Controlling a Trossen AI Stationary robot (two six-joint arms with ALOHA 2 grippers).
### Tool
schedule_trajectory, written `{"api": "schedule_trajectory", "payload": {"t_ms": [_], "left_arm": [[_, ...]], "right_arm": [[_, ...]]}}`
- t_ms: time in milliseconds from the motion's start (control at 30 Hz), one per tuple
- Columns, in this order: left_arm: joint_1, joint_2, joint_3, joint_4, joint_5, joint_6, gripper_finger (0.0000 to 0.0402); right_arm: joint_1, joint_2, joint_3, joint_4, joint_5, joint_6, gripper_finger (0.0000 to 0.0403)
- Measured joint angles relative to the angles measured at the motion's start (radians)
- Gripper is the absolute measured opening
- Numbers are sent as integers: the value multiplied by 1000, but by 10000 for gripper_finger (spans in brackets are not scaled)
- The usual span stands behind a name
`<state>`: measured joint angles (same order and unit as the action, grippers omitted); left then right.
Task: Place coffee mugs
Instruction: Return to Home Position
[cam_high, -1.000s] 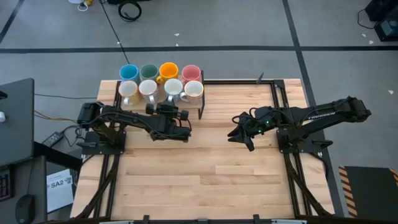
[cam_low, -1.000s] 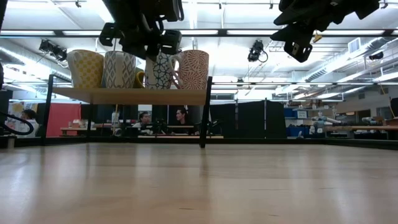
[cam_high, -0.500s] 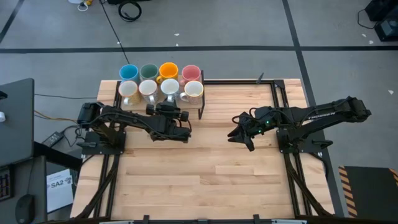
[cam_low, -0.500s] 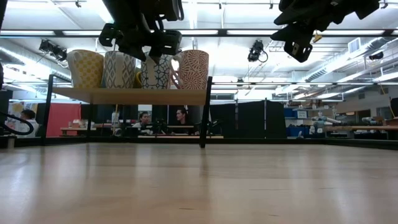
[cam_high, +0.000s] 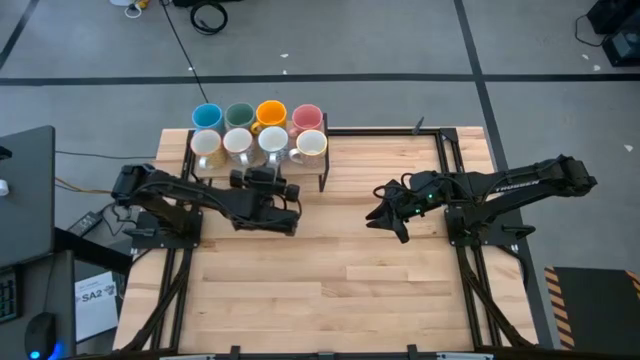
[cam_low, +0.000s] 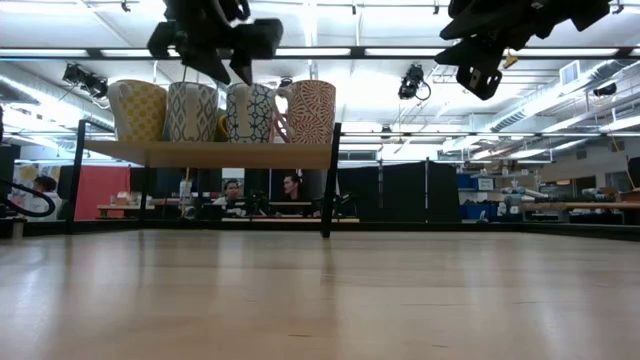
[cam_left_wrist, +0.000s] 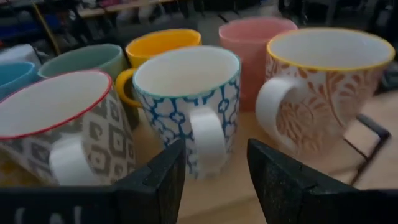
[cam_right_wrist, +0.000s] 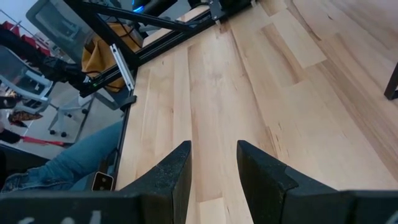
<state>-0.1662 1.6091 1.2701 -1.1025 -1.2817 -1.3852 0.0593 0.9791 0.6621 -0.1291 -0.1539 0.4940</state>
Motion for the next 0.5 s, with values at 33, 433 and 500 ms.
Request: {"api": "schedule_trajectory", "payload": {"t_ms": [33,433,500], "left_arm": [[-8,-12,0,-2,20,12,177],[-176,-172,0,108,476,594,176],[-214,-191,0,142,528,702,176]], "right_arm": [[0,0,0,1,0,0,133],[0,0,0,-2,-3,0,133],[0,0,0,-2,-4,0,133]]}}
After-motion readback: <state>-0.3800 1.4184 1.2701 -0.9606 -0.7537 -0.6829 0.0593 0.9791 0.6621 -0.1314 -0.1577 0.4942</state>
